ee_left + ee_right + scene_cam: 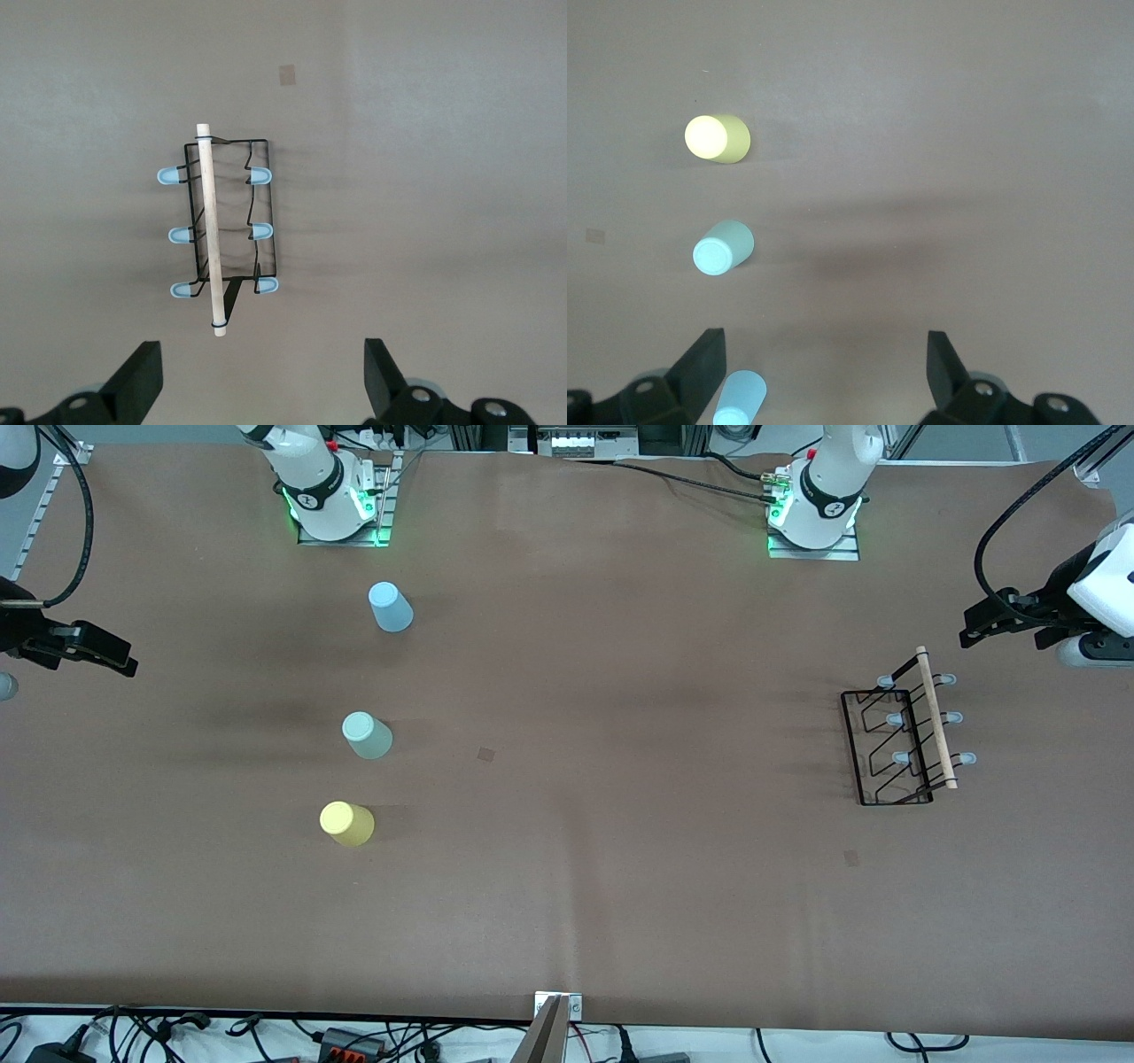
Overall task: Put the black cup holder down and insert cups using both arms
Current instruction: 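Move the right gripper toward the teal cup while the left gripper reaches the holder, then lower the left gripper and grasp the wooden dowel of the black holder, then carry the black holder with the left gripper to the table middle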
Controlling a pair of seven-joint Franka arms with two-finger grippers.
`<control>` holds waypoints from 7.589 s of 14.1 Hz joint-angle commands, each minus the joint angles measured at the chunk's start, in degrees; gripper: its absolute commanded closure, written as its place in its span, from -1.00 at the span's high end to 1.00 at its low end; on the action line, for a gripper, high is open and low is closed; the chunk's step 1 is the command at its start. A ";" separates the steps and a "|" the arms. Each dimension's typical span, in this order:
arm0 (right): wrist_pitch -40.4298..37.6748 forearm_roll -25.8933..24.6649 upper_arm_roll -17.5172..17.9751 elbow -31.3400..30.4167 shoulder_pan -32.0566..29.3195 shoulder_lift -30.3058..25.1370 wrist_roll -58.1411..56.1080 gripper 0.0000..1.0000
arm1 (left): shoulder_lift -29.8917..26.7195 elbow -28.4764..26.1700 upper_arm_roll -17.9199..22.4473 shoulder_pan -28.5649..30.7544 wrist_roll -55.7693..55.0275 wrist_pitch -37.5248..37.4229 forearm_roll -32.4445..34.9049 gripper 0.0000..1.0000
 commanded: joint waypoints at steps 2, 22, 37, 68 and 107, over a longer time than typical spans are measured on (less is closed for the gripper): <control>-0.60 0.31 0.13 1.25 -0.41 0.63 -0.73 1.00 | 0.18 0.59 0.30 0.22 0.80 0.27 0.12 1.00; 33.32 0.76 0.66 -35.49 7.58 0.36 7.71 1.00 | 1.85 1.74 0.13 1.19 1.15 1.24 0.64 1.00; 33.85 0.76 0.66 -35.05 9.17 1.33 10.61 1.00 | 12.56 3.41 0.30 3.99 0.97 -5.26 1.00 1.00; 32.62 0.76 0.66 -32.85 10.67 1.68 10.52 1.00 | 17.23 -14.61 -0.40 8.22 5.81 20.05 3.37 -0.39; 31.65 0.76 0.13 -26.80 10.23 2.03 9.03 1.00 | 37.62 14.22 -28.88 -17.26 -46.84 19.17 3.28 -0.98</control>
